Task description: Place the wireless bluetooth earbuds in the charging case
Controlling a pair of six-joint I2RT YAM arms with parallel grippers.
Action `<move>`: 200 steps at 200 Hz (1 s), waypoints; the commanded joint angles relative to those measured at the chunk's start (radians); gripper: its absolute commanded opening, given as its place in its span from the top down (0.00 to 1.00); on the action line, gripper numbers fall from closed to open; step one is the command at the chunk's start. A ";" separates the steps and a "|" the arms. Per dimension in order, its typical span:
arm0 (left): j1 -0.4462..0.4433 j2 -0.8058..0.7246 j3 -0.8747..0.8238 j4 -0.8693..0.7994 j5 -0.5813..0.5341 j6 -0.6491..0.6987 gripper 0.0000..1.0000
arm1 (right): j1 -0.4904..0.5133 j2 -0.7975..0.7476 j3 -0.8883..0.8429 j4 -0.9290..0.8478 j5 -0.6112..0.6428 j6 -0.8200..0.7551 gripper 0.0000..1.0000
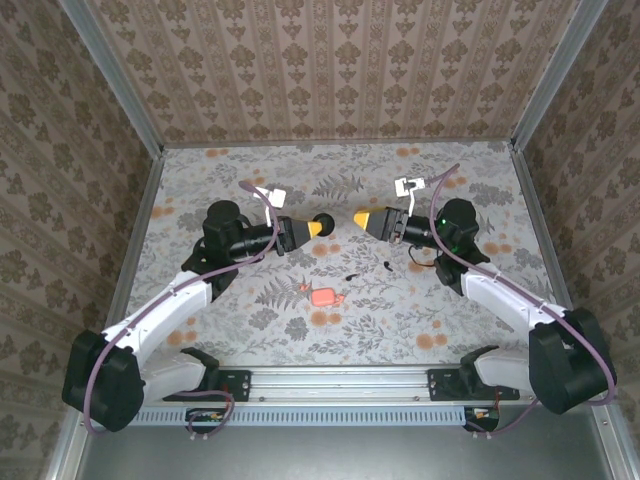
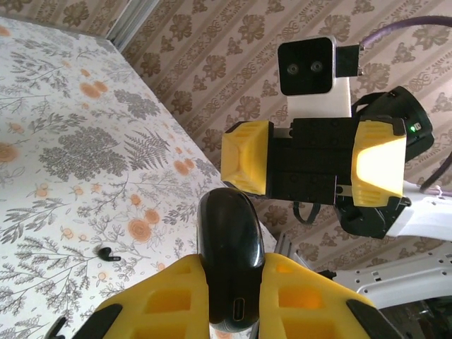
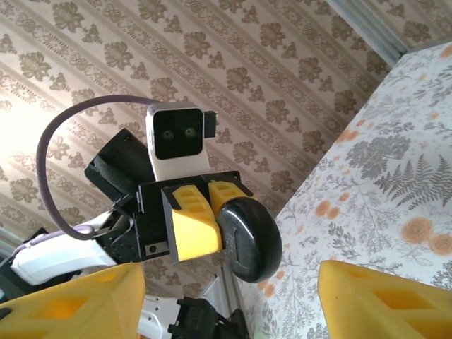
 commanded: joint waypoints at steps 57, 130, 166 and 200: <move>-0.021 -0.019 0.051 0.089 0.048 -0.026 0.94 | 0.050 0.052 0.087 0.005 -0.067 -0.013 0.35; -0.057 -0.020 0.063 0.192 0.061 -0.069 0.93 | 0.067 0.117 0.145 0.100 -0.156 0.021 0.48; -0.073 -0.011 0.072 0.215 0.062 -0.076 0.93 | 0.074 0.117 0.151 0.118 -0.181 0.021 0.56; -0.086 0.000 0.081 0.219 0.059 -0.069 0.93 | 0.081 0.110 0.153 0.134 -0.201 0.019 0.63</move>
